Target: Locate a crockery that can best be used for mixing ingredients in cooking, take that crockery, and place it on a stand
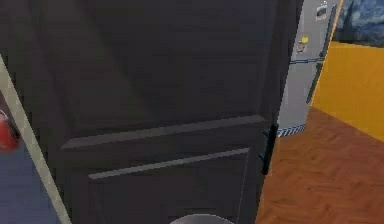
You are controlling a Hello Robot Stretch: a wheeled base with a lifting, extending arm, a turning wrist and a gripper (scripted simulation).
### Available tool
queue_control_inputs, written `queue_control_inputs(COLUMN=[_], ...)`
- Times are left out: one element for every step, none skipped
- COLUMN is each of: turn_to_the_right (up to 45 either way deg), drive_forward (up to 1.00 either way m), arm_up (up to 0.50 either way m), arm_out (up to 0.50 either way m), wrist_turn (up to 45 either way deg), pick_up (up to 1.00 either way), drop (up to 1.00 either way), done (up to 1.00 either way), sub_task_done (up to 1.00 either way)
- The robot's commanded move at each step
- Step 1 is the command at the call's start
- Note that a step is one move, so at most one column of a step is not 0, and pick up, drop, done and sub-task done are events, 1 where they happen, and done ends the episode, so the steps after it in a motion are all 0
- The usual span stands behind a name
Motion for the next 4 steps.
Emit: queue_control_inputs(turn_to_the_right=[-3.0,0.0,-45.0,-27.0], drive_forward=[0.0,0.05,0.0,0.0], arm_up=[0.0,0.0,0.0,0.0], arm_out=[0.0,0.0,0.0,0.0], wrist_turn=[0.0,0.0,0.0,0.0], pick_up=[0.0,0.0,0.0,0.0], drop=[0.0,0.0,0.0,0.0], done=[0.0,0.0,0.0,0.0], sub_task_done=[0.0,0.0,0.0,0.0])
